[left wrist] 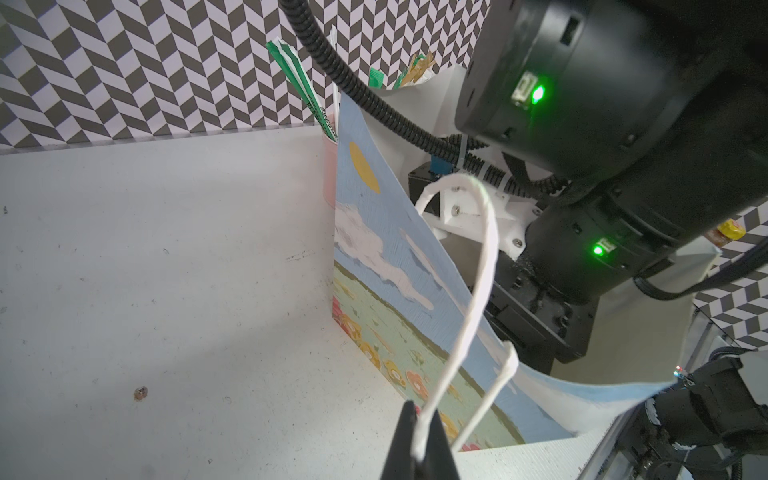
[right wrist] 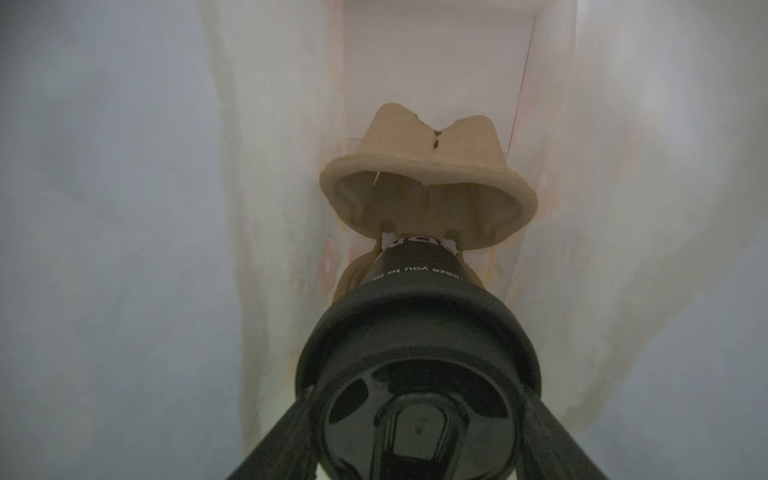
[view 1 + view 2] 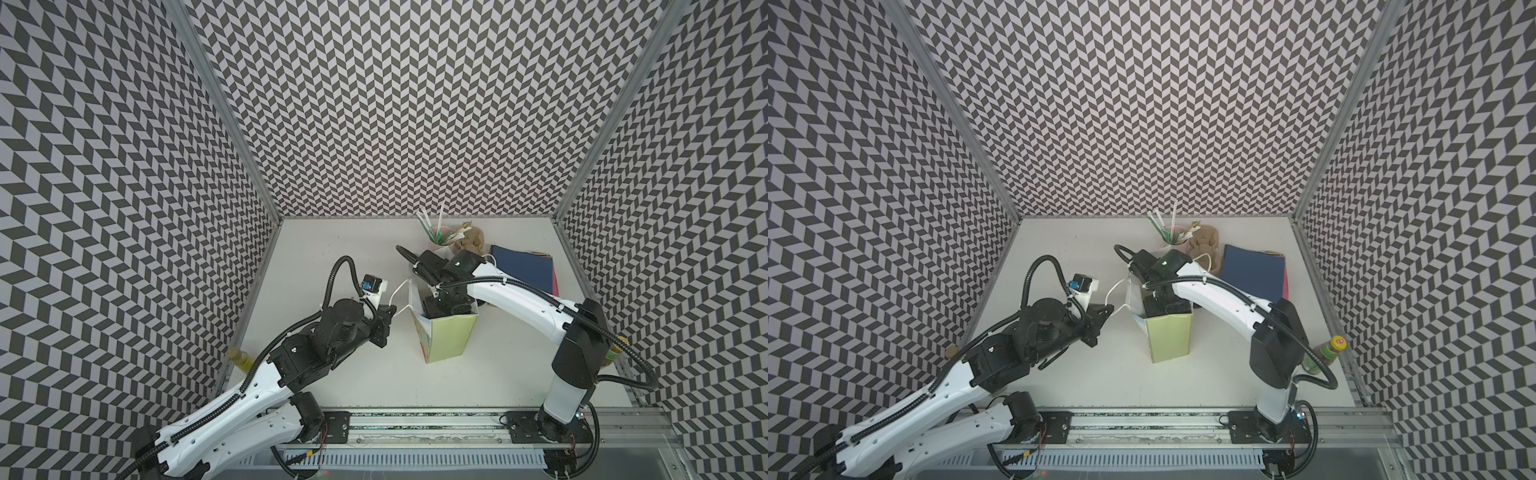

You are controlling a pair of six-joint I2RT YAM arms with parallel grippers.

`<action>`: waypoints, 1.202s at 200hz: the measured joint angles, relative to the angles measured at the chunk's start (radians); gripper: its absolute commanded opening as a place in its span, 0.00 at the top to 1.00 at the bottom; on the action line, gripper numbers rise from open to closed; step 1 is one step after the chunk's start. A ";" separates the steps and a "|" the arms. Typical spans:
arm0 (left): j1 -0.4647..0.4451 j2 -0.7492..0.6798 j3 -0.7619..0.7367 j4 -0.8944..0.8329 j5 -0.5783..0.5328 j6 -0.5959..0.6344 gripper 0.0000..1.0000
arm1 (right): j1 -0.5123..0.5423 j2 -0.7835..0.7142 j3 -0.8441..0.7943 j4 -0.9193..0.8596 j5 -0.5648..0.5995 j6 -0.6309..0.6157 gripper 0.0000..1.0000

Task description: Pack the takeout coffee

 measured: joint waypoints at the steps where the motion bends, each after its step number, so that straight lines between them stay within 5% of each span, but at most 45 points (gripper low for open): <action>1: 0.000 0.000 0.000 0.000 0.000 0.000 1.00 | 0.000 0.000 0.000 0.000 0.000 0.000 1.00; 98: 0.000 0.000 0.000 -0.001 0.000 0.000 1.00 | 0.007 0.004 0.001 0.001 0.010 0.003 1.00; 137: 0.000 0.000 0.000 -0.001 0.000 0.000 1.00 | 0.006 0.010 0.015 -0.007 0.010 0.002 0.71; 240: 0.000 0.002 0.000 -0.003 0.000 0.000 1.00 | 0.006 0.010 0.027 -0.012 0.009 -0.005 0.44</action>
